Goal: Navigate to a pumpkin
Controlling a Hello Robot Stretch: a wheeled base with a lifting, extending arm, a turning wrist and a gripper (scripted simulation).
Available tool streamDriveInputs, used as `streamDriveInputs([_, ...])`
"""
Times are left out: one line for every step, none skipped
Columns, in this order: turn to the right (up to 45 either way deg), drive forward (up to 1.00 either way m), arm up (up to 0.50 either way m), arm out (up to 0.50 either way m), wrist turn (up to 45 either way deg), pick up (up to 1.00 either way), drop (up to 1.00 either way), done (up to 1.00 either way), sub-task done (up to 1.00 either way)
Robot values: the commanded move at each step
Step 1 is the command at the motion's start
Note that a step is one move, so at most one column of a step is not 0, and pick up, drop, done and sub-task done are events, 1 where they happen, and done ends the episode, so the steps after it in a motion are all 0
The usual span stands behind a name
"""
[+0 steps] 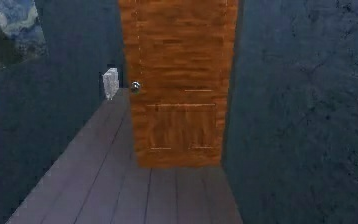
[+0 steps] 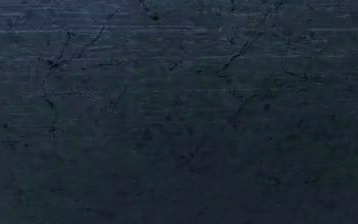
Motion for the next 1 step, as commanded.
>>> streamDriveInputs([0.0,0.45,0.0,0.0,0.0,0.0,0.0,0.0,0.0])
